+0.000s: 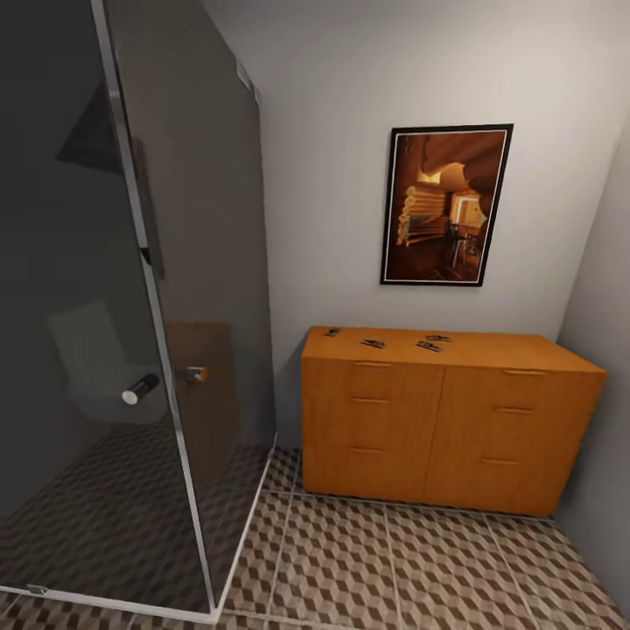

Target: Take the four mousetraps from the cabinet in the bathroom and place them on the bathroom floor. Make sure all four end up on the same floor surface, and ensure that at least two of them are either under or directly next to the same bathroom sink.

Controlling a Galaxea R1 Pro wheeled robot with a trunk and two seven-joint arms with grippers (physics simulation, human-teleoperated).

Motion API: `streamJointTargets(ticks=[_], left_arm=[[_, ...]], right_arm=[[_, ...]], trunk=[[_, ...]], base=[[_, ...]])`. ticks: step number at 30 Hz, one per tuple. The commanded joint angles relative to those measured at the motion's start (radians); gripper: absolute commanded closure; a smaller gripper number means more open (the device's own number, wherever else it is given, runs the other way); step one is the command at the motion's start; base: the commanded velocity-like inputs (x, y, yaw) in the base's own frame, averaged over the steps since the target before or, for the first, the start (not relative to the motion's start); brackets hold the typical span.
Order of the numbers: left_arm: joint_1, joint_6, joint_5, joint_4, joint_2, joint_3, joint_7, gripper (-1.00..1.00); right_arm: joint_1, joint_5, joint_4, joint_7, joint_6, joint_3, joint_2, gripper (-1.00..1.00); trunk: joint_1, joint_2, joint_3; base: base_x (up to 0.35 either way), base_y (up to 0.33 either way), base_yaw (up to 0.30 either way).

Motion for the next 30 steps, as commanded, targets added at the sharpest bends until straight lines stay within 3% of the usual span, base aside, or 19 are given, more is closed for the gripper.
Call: streamJointTargets(ticks=[1, 30], left_arm=[[0.0, -0.002, 0.0, 0.0, 0.0, 0.0, 0.003, -1.0], [0.0, -0.002, -0.003, 0.01, -0.003, -0.001, 0.003, -1.0]], right_arm=[[-0.001, 0.001, 0.001, 0.002, -0.003, 0.0, 0.0, -1.0], [-0.001, 0.001, 0.001, 0.002, -0.004, 0.0, 0.0, -1.0]], trunk=[[0.0, -0.001, 0.0], [0.0, -0.001, 0.025]], base=[[0.0, 0.0, -0.198], [0.0, 0.0, -0.197]])
